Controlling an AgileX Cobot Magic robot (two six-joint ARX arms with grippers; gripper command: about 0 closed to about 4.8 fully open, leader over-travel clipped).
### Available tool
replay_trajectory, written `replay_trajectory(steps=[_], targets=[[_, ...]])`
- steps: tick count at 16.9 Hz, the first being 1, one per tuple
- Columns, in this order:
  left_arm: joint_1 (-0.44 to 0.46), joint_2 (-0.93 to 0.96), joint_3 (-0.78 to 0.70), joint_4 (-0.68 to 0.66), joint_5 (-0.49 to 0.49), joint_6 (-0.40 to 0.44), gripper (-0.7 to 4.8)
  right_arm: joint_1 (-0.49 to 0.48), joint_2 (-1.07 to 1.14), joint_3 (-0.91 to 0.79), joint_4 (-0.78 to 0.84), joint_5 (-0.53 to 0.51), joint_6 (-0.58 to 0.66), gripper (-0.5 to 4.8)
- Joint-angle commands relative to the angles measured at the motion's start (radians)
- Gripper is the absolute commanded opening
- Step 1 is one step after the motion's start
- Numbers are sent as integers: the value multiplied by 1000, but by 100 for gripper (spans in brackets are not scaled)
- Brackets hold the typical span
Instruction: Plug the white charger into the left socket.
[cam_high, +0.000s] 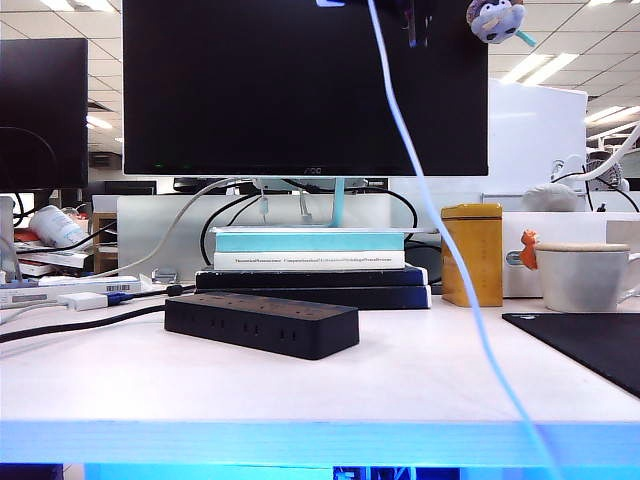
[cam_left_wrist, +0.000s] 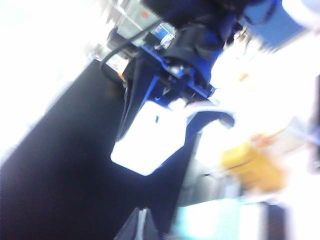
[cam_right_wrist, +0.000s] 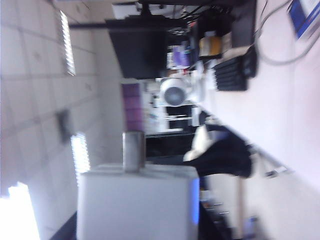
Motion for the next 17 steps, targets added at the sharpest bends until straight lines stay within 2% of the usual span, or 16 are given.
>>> replay_trajectory(steps=[1, 2, 3, 4, 5, 6, 7, 9, 10, 12, 15, 17], targets=[[-17, 18, 3, 138, -40, 146, -5, 6, -9, 7, 161, -29, 106, 116], [-17, 35, 4, 196, -40, 146, -5, 21, -9, 7, 237, -29, 111, 116], [-17, 47, 4, 233, -38, 145, 1, 28, -9, 7, 314, -32, 229, 116], [-17, 50, 4, 236, -36, 145, 51, 35, -9, 7, 351, -37, 311, 116], [-17, 51, 4, 235, -29, 144, 107, 63, -9, 7, 367, -35, 322, 116], [-17, 52, 4, 237, -29, 145, 196, 75, -9, 6, 366, -39, 345, 116], [-17, 52, 4, 237, -29, 146, 233, 100, -9, 6, 363, -40, 357, 116], [-17, 52, 4, 236, -29, 168, 423, 154, -8, 6, 363, -35, 366, 116], [-17, 52, 4, 236, -29, 191, 451, 174, -8, 6, 362, -32, 366, 116], [-17, 52, 4, 236, -29, 220, 453, 199, -7, 6, 360, -22, 365, 116], [-17, 52, 4, 240, 1, 222, 453, 203, -3, 6, 354, -23, 344, 116], [-17, 52, 4, 271, 16, 287, 451, 203, -2, 5, 277, -23, 299, 116]])
